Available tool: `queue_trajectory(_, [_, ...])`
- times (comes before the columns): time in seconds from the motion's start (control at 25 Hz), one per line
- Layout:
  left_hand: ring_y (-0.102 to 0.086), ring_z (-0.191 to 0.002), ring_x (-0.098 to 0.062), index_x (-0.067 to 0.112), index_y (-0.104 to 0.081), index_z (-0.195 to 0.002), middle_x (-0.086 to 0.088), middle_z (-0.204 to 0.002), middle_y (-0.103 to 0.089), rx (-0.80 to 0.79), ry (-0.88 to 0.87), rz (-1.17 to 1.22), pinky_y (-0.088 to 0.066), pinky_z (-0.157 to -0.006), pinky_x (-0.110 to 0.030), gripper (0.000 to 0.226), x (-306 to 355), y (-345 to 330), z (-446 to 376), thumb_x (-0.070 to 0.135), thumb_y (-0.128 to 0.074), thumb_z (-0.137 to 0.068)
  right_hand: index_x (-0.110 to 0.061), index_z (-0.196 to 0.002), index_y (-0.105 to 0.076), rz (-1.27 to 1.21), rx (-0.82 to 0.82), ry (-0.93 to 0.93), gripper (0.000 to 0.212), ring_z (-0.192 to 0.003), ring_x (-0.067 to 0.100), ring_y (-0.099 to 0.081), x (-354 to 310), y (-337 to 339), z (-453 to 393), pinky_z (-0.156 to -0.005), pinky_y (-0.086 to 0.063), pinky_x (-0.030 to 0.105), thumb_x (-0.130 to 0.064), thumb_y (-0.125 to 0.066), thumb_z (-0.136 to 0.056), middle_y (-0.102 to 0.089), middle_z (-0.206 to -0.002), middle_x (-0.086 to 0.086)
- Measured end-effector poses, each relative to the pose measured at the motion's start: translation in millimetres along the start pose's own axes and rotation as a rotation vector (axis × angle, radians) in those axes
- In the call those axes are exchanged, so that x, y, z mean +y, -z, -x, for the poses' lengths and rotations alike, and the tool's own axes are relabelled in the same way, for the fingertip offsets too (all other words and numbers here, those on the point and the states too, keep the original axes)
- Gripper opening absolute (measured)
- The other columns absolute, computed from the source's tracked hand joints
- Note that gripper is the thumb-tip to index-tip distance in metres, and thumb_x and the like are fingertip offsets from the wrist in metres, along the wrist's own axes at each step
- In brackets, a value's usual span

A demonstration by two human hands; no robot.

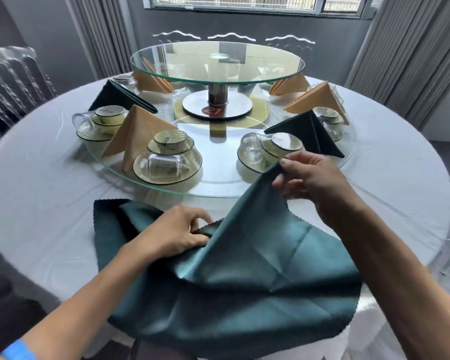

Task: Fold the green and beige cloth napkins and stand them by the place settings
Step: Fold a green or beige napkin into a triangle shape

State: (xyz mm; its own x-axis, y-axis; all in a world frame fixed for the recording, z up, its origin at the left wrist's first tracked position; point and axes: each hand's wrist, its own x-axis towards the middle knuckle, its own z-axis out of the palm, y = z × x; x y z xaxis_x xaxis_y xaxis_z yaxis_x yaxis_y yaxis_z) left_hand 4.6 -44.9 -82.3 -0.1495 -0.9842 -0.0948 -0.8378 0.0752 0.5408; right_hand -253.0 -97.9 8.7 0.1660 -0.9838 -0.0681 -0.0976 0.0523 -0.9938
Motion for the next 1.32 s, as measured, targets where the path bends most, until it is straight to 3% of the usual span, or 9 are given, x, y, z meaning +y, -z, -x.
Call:
queue_trajectory(0.2, [-0.054,-0.061,-0.016,0.023,-0.072,-0.083,0.008,-0.058,-0.057,0.429,0.129,-0.041,-0.038,-0.061,-0.029,0.007,10.7,11.3,17.1,0.029,-0.071,-0.079,-0.013,-0.086,-0.057,-0.071,-0.027,-0.052,0.013,-0.049,0.018,-0.064,10.3,12.4,7.1,-0.066,-0.053,0.037,-0.013,-0.053,-0.098,-0.069,-0.063,0.005])
queue_trajectory(0.32, [-0.059,-0.045,-0.015,0.018,-0.066,-0.089,0.003,-0.051,-0.063,0.669,0.23,0.446,-0.047,-0.054,-0.027,0.008,17.3,48.3,-3.0,0.012,-0.061,-0.09,-0.013,-0.093,-0.059,-0.076,0.033,0.079,0.007,-0.065,0.017,-0.067,-14.7,7.8,-22.3,-0.066,-0.054,0.031,-0.013,-0.054,-0.098,-0.075,-0.079,0.005])
queue_trajectory(0.4, [-0.069,-0.068,-0.014,0.022,-0.059,-0.1,0.003,-0.076,-0.072,0.723,0.16,0.735,-0.052,-0.056,-0.026,0.016,24.2,74.4,-26.7,0.007,-0.052,-0.097,-0.015,-0.118,-0.054,-0.027,0.05,0.262,0.023,-0.096,0.016,-0.066,-34.4,-2.3,-49.7,-0.079,-0.054,0.031,-0.015,-0.059,-0.095,-0.071,-0.111,0.007])
queue_trajectory(0.56, [-0.04,-0.135,-0.013,0.03,-0.026,-0.152,0.002,-0.156,-0.035,0.513,0.043,0.677,-0.037,-0.107,-0.031,0.079,22.3,85.3,-48.9,0.027,-0.065,-0.084,-0.026,-0.155,-0.007,0.509,-0.022,0.455,0.089,-0.141,0.001,-0.019,-30.0,-24.6,-65.0,-0.111,-0.013,0.008,-0.021,-0.066,-0.089,-0.019,-0.161,-0.002])
queue_trajectory(0.64, [-0.047,-0.13,-0.009,0.031,-0.04,-0.147,0.005,-0.148,-0.047,0.458,0.004,0.447,-0.038,-0.109,-0.031,0.072,15.2,68.9,-33.9,0.032,-0.063,-0.078,-0.022,-0.155,-0.016,0.627,-0.061,0.491,0.082,-0.139,-0.002,-0.017,-0.8,-26.7,-56.5,-0.108,-0.008,0.0,-0.016,-0.065,-0.09,-0.022,-0.159,-0.003])
queue_trajectory(0.8, [-0.061,-0.112,0.0,0.026,-0.073,-0.104,0.015,-0.117,-0.066,0.395,-0.268,0.083,-0.046,-0.099,-0.031,0.023,-3.6,14.9,26.9,0.03,-0.063,-0.083,-0.019,-0.139,-0.049,0.807,-0.098,0.473,0.054,-0.144,0.019,-0.03,78.0,-21.9,-12.2,-0.119,-0.019,0.028,-0.018,-0.066,-0.088,-0.038,-0.153,0.004])
queue_trajectory(0.96, [-0.058,-0.117,-0.004,0.024,-0.074,-0.105,0.014,-0.124,-0.064,0.351,-0.345,-0.028,-0.046,-0.098,-0.031,0.026,-33.8,-17.8,93.0,0.036,-0.059,-0.088,-0.031,-0.144,-0.043,1.054,-0.194,0.391,0.063,-0.147,0.017,-0.023,129.1,-5.0,42.1,-0.119,-0.01,0.029,-0.058,-0.034,-0.088,-0.03,-0.157,-0.009])
queue_trajectory(1.12, [-0.035,-0.144,-0.011,0.031,-0.058,-0.136,0.013,-0.154,-0.04,0.135,-0.378,-0.032,-0.027,-0.117,-0.031,0.052,-63.4,-15.0,138.7,0.033,-0.063,-0.084,-0.048,-0.15,-0.004,1.32,-0.191,0.273,0.076,-0.148,0.004,0.007,138.5,15.3,57.4,-0.117,0.009,0.026,-0.071,0.006,-0.078,0.009,-0.155,-0.025])
queue_trajectory(1.32, [-0.024,-0.15,-0.021,0.029,-0.032,-0.153,0.002,-0.163,-0.022,0.052,-0.413,-0.404,-0.033,-0.115,-0.047,0.113,-82.4,-20.6,143.9,-0.009,-0.066,-0.052,-0.047,-0.151,-0.005,1.352,-0.206,0.252,0.077,-0.149,0.005,0.005,138.8,13.7,56.4,-0.119,0.006,0.029,-0.072,0.004,-0.078,0.005,-0.157,-0.022])
